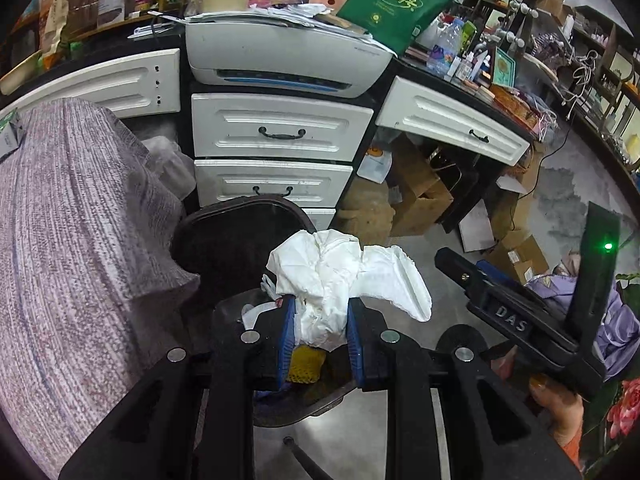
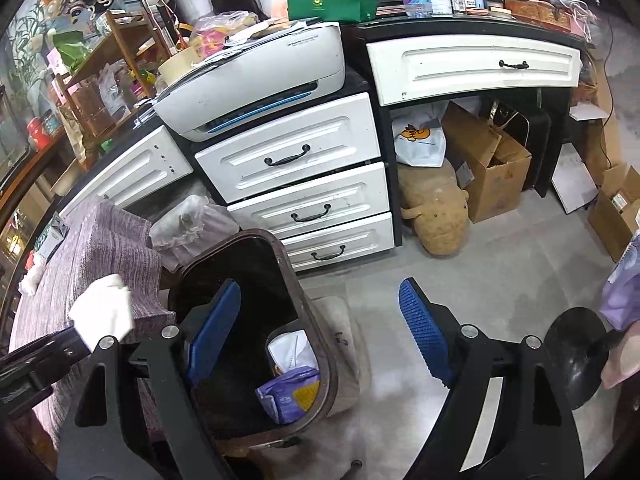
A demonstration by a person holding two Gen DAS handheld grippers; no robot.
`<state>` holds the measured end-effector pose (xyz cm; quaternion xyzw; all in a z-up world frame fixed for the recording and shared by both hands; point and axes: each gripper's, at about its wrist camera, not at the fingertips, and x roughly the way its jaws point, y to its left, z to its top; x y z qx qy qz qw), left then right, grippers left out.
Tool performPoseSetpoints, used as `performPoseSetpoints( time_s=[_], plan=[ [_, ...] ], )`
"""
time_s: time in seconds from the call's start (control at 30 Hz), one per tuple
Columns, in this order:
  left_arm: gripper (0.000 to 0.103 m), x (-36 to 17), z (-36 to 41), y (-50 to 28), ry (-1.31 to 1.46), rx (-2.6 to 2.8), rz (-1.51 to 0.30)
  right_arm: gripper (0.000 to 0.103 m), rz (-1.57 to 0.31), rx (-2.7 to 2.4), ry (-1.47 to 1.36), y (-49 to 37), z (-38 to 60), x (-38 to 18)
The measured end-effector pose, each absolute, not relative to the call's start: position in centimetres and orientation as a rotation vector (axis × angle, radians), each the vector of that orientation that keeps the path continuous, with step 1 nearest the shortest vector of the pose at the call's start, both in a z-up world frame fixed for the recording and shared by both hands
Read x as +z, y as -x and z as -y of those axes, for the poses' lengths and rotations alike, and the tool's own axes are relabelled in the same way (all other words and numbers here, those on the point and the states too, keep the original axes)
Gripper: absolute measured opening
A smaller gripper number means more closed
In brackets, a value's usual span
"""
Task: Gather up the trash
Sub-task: 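Carry the bag and tissue over the black bin and open both tools to drop them, then bring both tools back over the table toward the green carton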
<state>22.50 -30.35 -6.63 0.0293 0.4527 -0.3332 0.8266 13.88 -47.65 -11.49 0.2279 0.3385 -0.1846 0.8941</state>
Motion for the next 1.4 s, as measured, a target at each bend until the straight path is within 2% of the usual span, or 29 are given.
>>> performPoseSetpoints(
  time_s=[0.17, 0.27, 0.33, 0.4, 0.43, 0.5, 0.83, 1.4],
  plan=[
    [0.024, -7.7, 31.4, -22.7, -0.097, -0.704, -0.981, 0.081, -0.703, -0.396, -0.489, -13.5, 48.3, -11.7],
    [0.04, -8.3, 31.7, -23.0, -0.099, -0.702, -0.994, 0.081, -0.702, -0.402, -0.488, -13.5, 48.6, -11.6],
    [0.062, -8.6, 32.0, -23.0, -0.109, -0.708, -0.999, 0.081, -0.701, -0.406, -0.489, -13.5, 48.5, -11.5],
    [0.075, -8.6, 32.1, -22.8, -0.12, -0.695, -0.986, 0.081, -0.704, -0.407, -0.494, -13.6, 48.7, -11.6],
    [0.08, -8.6, 32.1, -22.7, -0.126, -0.69, -0.98, 0.081, -0.706, -0.406, -0.498, -13.6, 48.8, -11.7],
    [0.084, -8.6, 32.1, -22.6, -0.134, -0.692, -0.983, 0.081, -0.707, -0.406, -0.505, -13.7, 48.8, -11.8],
    [0.095, -6.5, 29.8, -21.1, -0.097, -0.736, -0.938, 0.083, -0.723, -0.367, -0.505, -14.9, 48.1, -12.3],
    [0.097, -2.0, 22.1, -20.9, -0.001, -0.668, -0.849, 0.084, -0.704, -0.097, -0.444, -19.7, 40.8, -10.0]
  ],
)
